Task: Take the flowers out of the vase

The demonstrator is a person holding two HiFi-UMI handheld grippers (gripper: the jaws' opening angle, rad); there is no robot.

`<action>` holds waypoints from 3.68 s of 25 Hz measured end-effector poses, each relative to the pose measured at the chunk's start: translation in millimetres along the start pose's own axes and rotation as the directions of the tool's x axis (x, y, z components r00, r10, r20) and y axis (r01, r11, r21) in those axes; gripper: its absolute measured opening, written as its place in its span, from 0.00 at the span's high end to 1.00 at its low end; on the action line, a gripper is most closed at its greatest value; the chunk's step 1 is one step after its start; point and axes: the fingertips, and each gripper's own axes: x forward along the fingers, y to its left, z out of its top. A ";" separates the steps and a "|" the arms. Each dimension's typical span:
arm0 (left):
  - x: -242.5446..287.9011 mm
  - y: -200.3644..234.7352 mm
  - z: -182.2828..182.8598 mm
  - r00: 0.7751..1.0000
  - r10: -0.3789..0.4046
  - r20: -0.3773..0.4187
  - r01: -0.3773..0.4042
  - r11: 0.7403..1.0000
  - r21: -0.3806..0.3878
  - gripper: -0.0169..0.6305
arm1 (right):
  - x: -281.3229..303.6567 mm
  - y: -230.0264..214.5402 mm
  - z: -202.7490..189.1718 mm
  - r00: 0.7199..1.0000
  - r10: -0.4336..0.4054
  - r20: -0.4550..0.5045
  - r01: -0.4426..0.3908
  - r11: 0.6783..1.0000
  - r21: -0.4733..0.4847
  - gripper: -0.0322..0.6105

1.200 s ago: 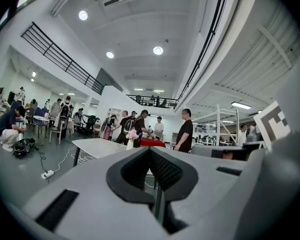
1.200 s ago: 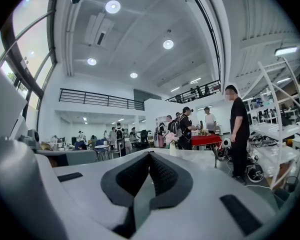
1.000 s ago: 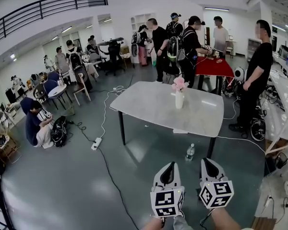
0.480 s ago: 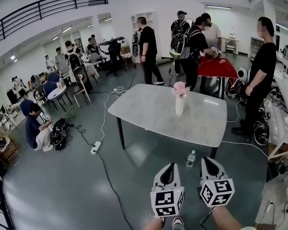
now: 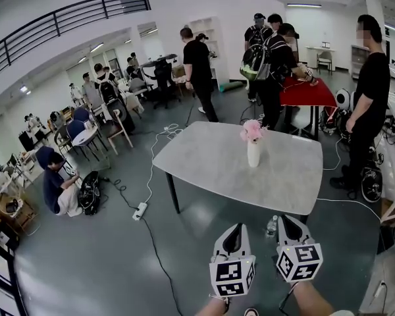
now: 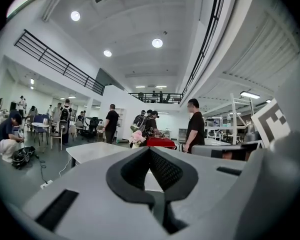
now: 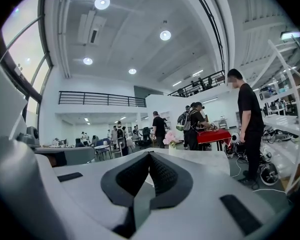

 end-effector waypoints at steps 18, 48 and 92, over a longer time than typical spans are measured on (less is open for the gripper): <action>73.3 2.3 -10.1 0.999 0.019 -0.030 -0.019 1.000 -0.001 0.97 | 56.0 -48.2 -5.6 0.999 -0.001 -0.048 0.001 1.000 0.008 0.92; 282.6 102.8 4.2 0.993 -0.103 -0.048 0.101 0.994 -0.036 0.97 | 262.1 -88.5 22.8 0.992 -0.114 -0.051 0.114 0.994 -0.008 0.92; 439.4 136.3 -73.3 0.971 -0.131 -0.199 0.121 0.991 -0.059 0.97 | 384.3 -150.9 -23.1 0.987 -0.066 -0.149 0.075 0.995 0.059 0.92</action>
